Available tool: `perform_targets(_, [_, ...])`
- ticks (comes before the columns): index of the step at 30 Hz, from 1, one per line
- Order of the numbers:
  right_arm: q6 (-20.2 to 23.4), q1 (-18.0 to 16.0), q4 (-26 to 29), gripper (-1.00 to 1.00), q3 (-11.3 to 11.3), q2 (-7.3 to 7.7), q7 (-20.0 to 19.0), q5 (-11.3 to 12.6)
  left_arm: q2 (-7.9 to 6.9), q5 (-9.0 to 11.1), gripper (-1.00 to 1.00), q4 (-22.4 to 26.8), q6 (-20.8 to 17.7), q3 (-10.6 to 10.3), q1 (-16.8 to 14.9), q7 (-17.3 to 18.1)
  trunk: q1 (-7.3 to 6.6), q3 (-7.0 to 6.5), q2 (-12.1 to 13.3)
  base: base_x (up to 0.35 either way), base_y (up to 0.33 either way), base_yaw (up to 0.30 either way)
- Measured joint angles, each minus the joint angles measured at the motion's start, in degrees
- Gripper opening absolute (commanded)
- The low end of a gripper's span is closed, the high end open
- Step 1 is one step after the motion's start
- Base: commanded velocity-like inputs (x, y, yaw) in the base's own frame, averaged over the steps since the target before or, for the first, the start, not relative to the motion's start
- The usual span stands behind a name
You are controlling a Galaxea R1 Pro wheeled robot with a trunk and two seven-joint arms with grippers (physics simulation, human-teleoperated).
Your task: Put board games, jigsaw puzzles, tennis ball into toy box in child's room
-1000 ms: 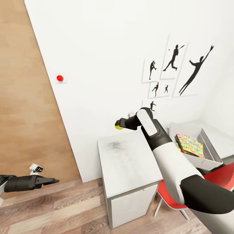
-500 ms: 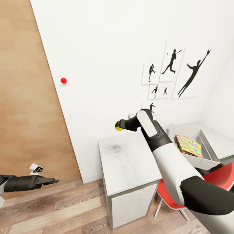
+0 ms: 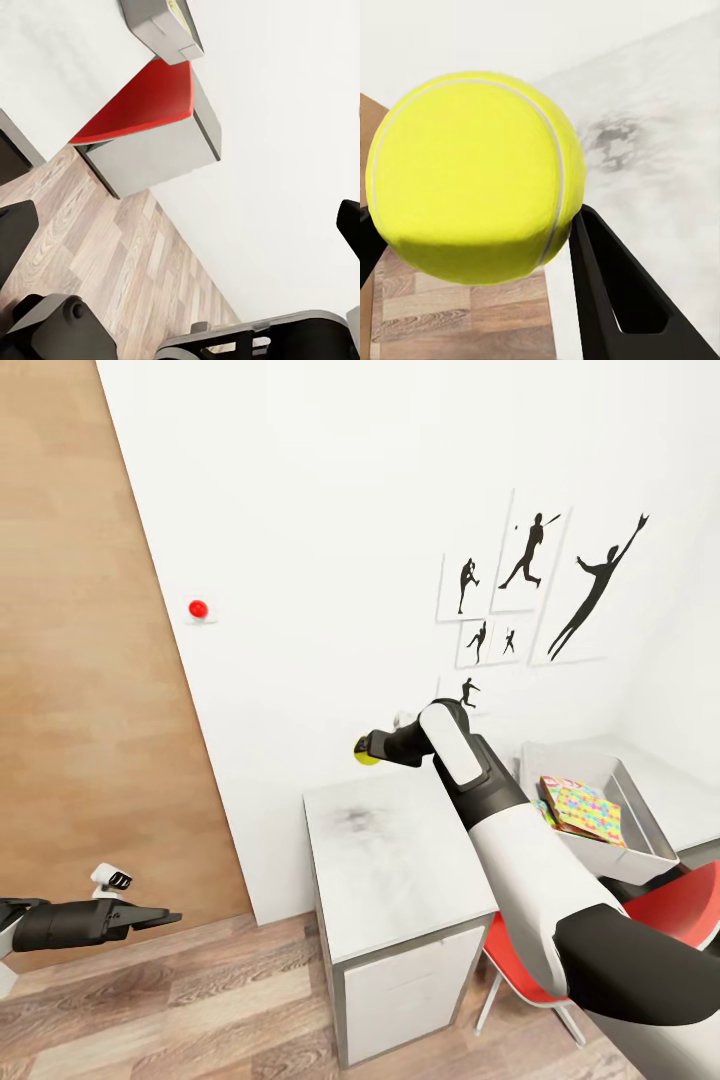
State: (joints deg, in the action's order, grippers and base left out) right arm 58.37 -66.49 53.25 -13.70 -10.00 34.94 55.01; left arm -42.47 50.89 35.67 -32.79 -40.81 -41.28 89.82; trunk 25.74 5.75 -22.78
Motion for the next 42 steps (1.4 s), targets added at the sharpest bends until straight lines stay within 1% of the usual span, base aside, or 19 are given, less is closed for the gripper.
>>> perform_targets(10, [0.04, 0.02, -0.07, -1.00, 0.05, 0.00, -0.27, 0.15, 0.01, 0.00, 1.00, 0.00, 0.09, 0.00, 0.00, 0.00, 0.00, 0.00, 0.00, 0.000, -0.004, 0.000])
perform_targets(15, [-0.01, 0.02, -0.03, -1.00, 0.03, 0.00, -0.38, 0.19, 0.00, 0.00, 1.00, -0.01, 0.05, 0.01, 0.01, 0.00, 0.00, 0.00, 0.00, 0.000, -0.166, -0.004])
perform_targets(19, [0.00, 0.02, -0.02, -1.00, 0.06, 0.00, -0.48, 0.16, 0.02, 0.00, 1.00, -0.02, 0.06, 0.00, -0.01, 0.00, 0.00, -0.04, 0.00, 0.000, -0.214, -0.150])
perform_targets(23, [0.00, 0.03, -0.03, -1.00, 0.06, 0.00, -0.50, 0.18, 0.01, 0.07, 1.00, -0.02, 0.04, 0.04, -0.02, 0.00, 0.00, -0.15, 0.00, 0.000, -0.057, -0.226])
perform_targets(25, [0.01, 0.03, -0.01, -1.00, 0.06, 0.00, -0.50, 0.18, 0.00, 0.08, 1.00, -0.02, -0.11, 0.56, -0.02, 0.00, 0.00, -0.21, 0.00, 0.000, -0.016, -0.205])
perform_targets(30, [-0.02, 0.03, -0.02, -1.00, 0.00, 0.00, -0.49, 0.18, -0.15, 0.05, 1.00, 0.00, -1.27, 3.48, -0.01, -0.01, 0.00, -0.27, 0.00, 0.000, -0.005, -0.066])
perform_targets(35, [-0.03, 0.03, -0.02, -1.00, -0.01, 0.00, -0.49, 0.17, -0.17, -0.09, 1.00, 0.01, -3.33, 4.24, 0.00, -0.02, 0.00, -0.27, 0.00, 0.000, -0.001, -0.010])
perform_targets(42, [-0.03, 0.03, -0.02, -1.00, 0.00, 0.00, -0.57, 0.17, -0.11, -0.35, 1.00, 0.01, -4.29, 4.44, 0.00, -0.03, 0.00, -0.28, 0.00, 0.000, 0.000, -0.001])
